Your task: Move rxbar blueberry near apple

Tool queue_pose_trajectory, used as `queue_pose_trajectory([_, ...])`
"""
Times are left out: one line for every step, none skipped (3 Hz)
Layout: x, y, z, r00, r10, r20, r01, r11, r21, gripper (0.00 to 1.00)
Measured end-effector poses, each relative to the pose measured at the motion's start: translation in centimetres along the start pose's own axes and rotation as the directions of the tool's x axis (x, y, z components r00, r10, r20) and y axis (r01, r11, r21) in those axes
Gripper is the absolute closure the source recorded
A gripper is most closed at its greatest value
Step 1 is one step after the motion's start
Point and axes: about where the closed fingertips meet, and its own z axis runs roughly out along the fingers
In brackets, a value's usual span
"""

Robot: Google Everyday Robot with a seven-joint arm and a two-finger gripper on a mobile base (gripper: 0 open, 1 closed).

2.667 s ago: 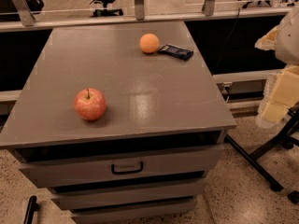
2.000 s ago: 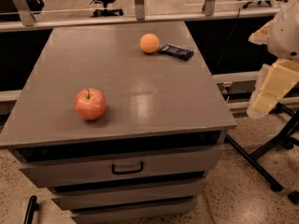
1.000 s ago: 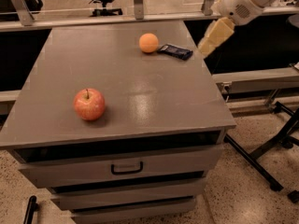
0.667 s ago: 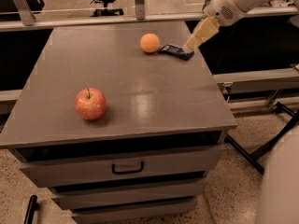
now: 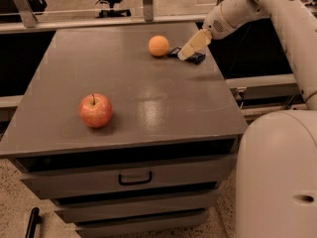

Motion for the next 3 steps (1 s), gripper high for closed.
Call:
queue_pose_trajectory([0.7, -0.6, 2.9, 0.999, 0.036, 0.006, -0.036, 0.9988, -0.033, 0.0])
queue_pose_trajectory([1.8, -1.0, 5.3, 0.998, 0.053, -0.019, -0.054, 0.997, -0.055, 0.15])
queue_pose_trajectory([2.8, -1.8, 5.9, 0.997, 0.072, -0.029, -0.073, 0.9962, -0.047, 0.38])
